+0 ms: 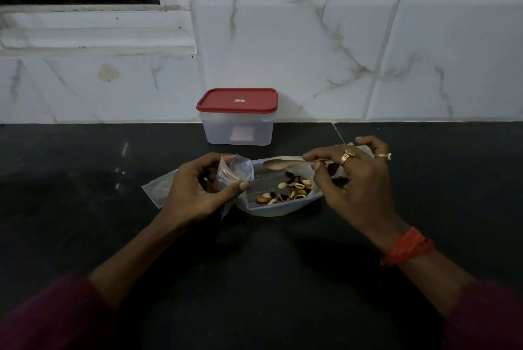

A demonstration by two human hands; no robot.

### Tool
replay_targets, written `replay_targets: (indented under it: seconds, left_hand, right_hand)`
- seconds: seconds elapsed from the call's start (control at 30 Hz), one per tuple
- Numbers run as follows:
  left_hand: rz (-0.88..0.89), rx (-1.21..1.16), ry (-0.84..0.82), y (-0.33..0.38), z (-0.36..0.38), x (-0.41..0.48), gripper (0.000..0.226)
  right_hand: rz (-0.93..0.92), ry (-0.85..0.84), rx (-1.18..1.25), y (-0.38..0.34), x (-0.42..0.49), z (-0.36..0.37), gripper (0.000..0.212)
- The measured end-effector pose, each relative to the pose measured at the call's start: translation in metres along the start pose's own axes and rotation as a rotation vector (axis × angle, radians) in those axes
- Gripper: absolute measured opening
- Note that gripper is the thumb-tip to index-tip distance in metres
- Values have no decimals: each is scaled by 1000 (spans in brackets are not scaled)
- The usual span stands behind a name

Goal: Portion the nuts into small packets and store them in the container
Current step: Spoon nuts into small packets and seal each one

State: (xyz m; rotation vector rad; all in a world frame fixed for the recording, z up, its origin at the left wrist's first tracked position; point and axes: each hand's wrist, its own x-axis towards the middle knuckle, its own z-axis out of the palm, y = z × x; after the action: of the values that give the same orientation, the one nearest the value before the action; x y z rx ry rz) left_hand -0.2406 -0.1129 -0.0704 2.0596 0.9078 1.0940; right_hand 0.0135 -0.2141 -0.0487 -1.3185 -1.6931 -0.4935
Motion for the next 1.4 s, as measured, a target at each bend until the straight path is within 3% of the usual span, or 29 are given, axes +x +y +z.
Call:
replay_targets:
  seconds: [0.17,0.4,0.53,0.73,1.0,1.17,1.33,1.4]
  left_hand:
    - [-2,7,-6,0,0,0,59]
    - [-1,15,7,0,0,-1,60]
    - [-1,11,3,0,0,-1,58]
    - [-11,17,0,-1,0,0,57]
    - [-14,19,-6,1,0,0,58]
    - [-16,14,-6,1,0,-1,60]
    - [-9,6,-4,2,0,-2,57]
    - [-7,5,-3,2,0,-2,56]
  right_hand:
    - [33,-5,-50,1,0,-1,16]
    - [157,-148,-203,7,-2,2,27]
    - [188,-176,-131,8,-1,3,35]
    - [157,-140,2,2,-2,5,21]
    - [133,-239,-162,2,-4,6,19]
    - [171,-129,-19,0,-1,4,27]
    - [161,-78,-171,5,1,-3,20]
    - [161,-103,-222,4,0,-3,26]
